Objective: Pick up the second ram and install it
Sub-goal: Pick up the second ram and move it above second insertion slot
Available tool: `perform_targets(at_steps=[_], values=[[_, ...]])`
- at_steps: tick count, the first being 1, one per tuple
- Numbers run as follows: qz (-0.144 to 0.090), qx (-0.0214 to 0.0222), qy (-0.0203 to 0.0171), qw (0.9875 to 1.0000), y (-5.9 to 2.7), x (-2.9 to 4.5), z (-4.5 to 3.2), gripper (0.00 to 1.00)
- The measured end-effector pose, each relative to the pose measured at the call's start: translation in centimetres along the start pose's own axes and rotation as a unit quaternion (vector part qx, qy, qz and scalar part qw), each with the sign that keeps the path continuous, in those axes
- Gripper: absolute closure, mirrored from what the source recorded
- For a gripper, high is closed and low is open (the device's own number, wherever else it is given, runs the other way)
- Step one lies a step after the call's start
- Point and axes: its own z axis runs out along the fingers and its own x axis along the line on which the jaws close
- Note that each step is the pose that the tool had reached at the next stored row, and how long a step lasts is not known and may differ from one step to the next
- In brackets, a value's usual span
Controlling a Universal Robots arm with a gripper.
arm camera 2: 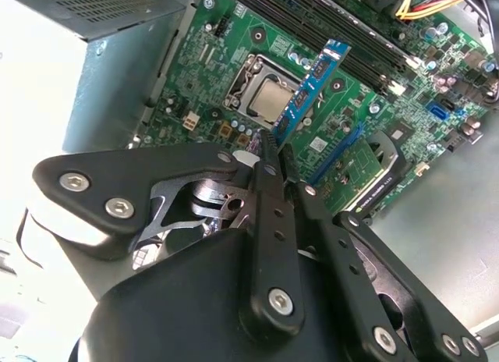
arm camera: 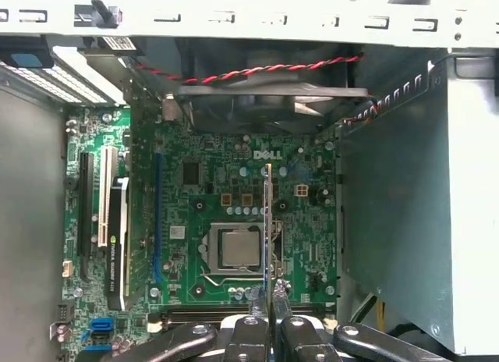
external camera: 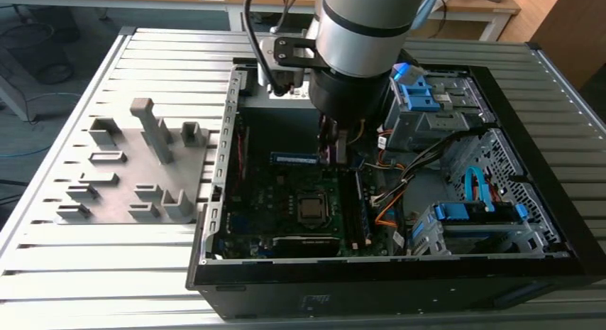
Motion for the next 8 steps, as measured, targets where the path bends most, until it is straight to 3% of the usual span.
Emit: perform_targets(at_steps=[8], values=[[0.0, 0.0, 0.0, 1.0, -0.1, 0.07, 0.58, 0.86]])
